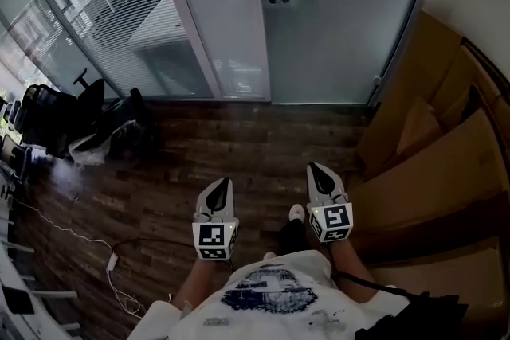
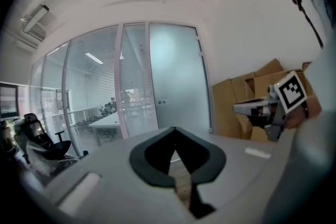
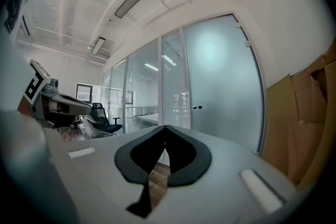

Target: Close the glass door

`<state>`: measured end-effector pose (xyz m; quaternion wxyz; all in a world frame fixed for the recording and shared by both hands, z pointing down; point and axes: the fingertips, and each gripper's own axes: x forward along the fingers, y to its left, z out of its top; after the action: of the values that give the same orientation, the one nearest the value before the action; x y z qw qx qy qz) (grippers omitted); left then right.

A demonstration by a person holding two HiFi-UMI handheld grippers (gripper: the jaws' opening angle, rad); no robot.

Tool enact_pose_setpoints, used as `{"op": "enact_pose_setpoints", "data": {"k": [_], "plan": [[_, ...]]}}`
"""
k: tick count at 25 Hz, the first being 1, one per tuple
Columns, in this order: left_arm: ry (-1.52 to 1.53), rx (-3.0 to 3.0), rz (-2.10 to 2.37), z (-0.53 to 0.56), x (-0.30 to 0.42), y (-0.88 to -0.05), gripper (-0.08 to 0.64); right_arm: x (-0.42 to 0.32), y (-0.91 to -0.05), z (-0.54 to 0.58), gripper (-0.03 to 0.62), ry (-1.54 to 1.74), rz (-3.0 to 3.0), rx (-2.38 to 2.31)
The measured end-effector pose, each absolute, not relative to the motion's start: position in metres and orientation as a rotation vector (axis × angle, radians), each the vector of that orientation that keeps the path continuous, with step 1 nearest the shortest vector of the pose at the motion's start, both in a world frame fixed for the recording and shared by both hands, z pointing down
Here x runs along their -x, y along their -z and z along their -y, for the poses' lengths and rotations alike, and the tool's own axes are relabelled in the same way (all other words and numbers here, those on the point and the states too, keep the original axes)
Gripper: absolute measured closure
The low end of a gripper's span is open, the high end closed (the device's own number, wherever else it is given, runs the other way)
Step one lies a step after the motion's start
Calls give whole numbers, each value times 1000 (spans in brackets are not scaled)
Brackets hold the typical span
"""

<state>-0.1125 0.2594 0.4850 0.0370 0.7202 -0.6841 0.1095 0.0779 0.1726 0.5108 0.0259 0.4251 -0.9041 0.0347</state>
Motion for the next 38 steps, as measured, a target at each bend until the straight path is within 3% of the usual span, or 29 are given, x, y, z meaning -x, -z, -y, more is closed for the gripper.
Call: {"op": "enact_pose_setpoints", "data": {"k": [14, 38], "plan": [[-284, -2199, 2038, -341, 93, -501, 557, -102, -503, -264, 584, -58, 2744, -1369], [-294, -2211, 2044, -306, 57, -491, 557, -113, -506, -241, 586, -66, 2742, -1223]]}}
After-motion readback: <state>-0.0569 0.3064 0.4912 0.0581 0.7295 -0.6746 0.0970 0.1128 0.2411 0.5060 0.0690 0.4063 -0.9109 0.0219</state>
